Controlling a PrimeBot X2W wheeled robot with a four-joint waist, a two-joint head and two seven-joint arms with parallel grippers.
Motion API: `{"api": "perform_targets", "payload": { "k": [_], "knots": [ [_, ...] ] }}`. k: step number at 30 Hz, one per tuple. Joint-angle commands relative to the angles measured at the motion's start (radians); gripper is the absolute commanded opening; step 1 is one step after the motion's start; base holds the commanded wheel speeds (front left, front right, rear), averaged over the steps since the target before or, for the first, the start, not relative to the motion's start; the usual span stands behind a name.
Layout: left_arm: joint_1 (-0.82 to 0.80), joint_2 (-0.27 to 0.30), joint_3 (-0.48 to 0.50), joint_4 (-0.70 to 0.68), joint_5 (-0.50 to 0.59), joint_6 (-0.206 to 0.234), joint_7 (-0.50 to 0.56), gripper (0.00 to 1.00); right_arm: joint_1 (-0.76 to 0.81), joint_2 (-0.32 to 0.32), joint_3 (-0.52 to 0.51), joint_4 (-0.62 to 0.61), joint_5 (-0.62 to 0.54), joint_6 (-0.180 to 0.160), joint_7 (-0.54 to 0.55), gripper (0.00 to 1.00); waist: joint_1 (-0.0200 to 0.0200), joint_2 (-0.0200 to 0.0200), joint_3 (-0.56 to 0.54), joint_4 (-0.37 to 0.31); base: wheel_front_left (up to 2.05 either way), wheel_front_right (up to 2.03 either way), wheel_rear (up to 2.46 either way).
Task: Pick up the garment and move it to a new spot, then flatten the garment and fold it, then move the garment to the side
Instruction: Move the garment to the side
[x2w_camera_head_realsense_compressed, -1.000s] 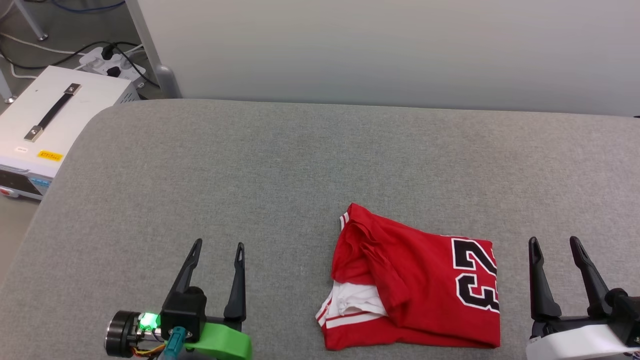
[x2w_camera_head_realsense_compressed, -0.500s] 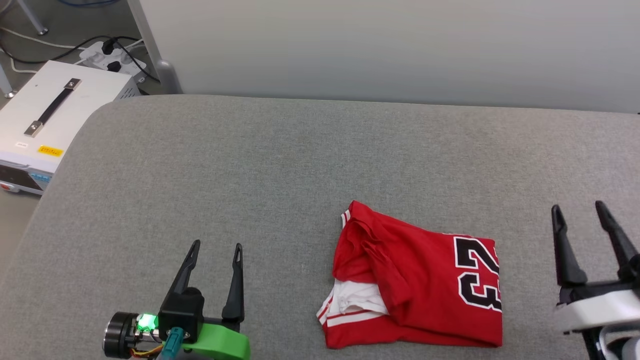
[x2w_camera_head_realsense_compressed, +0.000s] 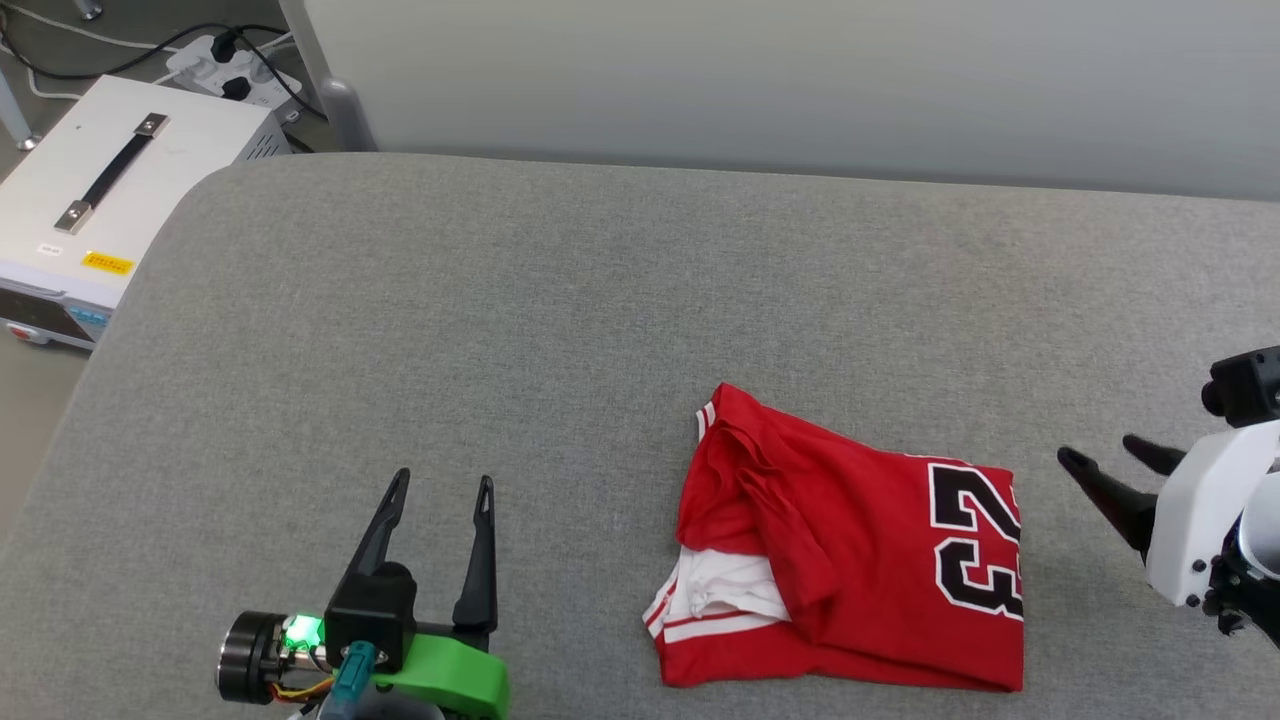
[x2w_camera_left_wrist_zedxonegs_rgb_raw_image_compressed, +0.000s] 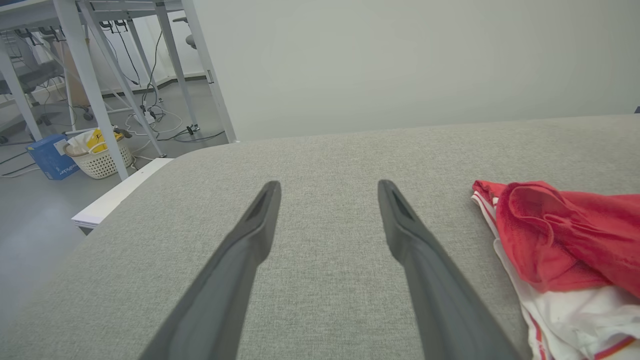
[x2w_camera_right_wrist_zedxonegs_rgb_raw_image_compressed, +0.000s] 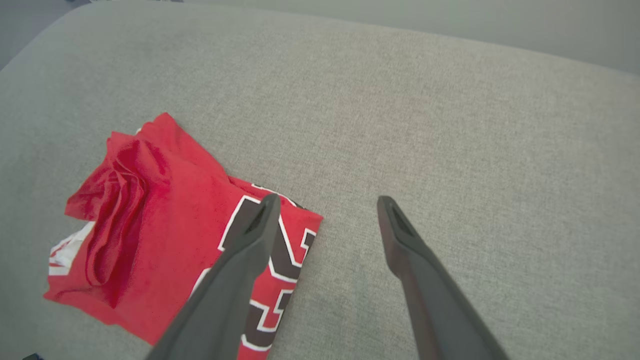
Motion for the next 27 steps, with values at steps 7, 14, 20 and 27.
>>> {"api": "perform_targets", "payload": {
  "k": [7, 14, 20, 27],
  "knots": [
    [-0.047, -0.009, -0.009, 0.007, 0.007, -0.012, -0.006, 1.00, -0.006, -0.014, 0.037, 0.104, 0.200, -0.001, 0.228, 1.00, 0.0000, 0.0000, 0.043, 0.033, 0.00, 0.00, 0.00],
    [-0.074, -0.011, -0.013, 0.009, 0.010, -0.018, -0.006, 1.00, -0.038, 0.046, 0.077, 0.209, 0.236, -0.001, 0.227, 1.00, 0.0000, 0.0000, 0.093, 0.065, 0.00, 0.00, 0.00],
    [-0.095, -0.014, -0.017, 0.014, 0.013, -0.021, -0.006, 1.00, -0.069, 0.098, 0.127, 0.302, 0.264, -0.001, 0.178, 1.00, 0.0000, 0.0000, 0.123, 0.081, 0.00, 0.00, 0.00],
    [-0.103, -0.016, -0.017, 0.022, 0.013, -0.019, -0.006, 1.00, -0.081, 0.093, 0.214, 0.330, 0.297, -0.001, 0.119, 0.00, 0.0000, 0.0000, 0.127, 0.086, 0.00, 0.00, 0.00]
  ]
}}
